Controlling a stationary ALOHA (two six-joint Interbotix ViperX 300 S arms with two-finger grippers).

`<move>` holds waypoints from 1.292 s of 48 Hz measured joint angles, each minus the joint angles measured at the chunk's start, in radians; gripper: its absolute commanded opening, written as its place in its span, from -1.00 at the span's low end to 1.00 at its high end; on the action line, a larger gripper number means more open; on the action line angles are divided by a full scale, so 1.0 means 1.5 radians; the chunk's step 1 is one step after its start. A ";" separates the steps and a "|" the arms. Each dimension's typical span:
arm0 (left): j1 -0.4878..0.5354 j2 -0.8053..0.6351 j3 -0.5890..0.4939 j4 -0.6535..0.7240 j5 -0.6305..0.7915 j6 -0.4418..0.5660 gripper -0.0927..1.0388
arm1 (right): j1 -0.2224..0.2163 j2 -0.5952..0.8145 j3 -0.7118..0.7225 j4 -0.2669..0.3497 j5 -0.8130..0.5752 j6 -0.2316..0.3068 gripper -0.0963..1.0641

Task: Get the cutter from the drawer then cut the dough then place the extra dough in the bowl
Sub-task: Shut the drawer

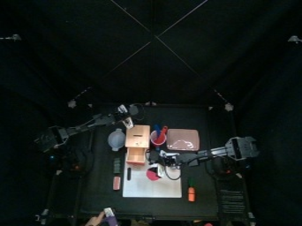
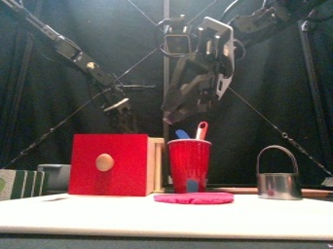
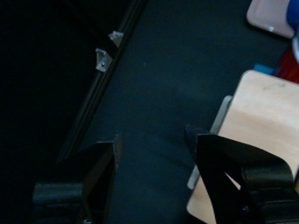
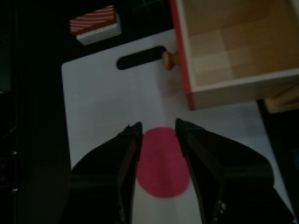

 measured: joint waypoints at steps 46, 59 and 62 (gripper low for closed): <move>0.029 0.109 -0.093 -0.331 0.146 0.402 0.11 | 0.002 0.306 -0.424 -0.123 0.365 0.001 -0.35; 0.028 0.120 -0.093 -0.328 0.143 0.403 0.08 | -0.009 0.310 -0.433 -0.157 0.402 0.002 -0.35; 0.028 0.121 -0.093 -0.323 0.143 0.403 0.05 | -0.011 0.311 -0.433 -0.169 0.410 0.002 -0.35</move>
